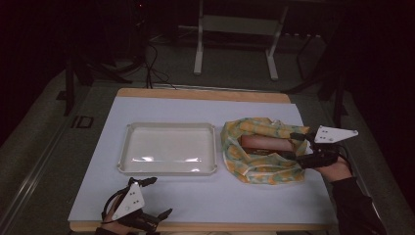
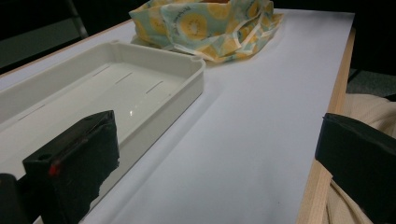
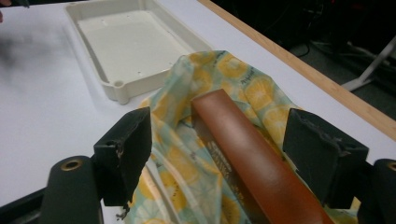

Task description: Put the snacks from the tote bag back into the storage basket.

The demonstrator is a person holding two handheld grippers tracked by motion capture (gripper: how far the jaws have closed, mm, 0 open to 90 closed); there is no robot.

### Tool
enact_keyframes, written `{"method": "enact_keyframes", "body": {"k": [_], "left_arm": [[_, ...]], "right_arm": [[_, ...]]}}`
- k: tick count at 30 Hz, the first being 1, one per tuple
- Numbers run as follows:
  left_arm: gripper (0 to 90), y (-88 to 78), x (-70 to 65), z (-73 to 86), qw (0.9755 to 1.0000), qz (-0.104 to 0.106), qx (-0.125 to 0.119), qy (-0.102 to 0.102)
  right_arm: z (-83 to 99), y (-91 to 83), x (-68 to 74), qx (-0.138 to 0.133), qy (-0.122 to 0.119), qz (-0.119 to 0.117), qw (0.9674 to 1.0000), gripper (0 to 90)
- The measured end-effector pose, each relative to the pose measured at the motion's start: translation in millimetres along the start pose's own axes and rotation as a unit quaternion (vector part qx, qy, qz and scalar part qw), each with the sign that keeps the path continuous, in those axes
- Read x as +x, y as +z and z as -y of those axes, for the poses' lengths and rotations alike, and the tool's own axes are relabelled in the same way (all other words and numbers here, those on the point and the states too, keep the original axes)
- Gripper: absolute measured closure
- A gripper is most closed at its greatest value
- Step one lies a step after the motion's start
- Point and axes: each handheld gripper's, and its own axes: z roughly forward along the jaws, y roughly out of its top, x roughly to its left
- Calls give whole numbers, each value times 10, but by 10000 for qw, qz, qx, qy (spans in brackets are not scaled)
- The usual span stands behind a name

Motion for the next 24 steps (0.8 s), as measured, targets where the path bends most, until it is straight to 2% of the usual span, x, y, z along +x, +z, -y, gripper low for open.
{"method": "enact_keyframes", "body": {"k": [6, 13, 24], "left_arm": [[0, 0, 1, 0, 10000, 1, -2, -1], [0, 2, 2, 0, 10000, 7, 2, 2], [0, 8, 5, 3, 10000, 28, 14, 5]], "right_arm": [[4, 95, -212, 271, 125, 9, 9996, 276], [64, 218, -397, 640, 34, -57, 9979, 318], [160, 464, -555, 1316, -15, -54, 9913, 311]]}}
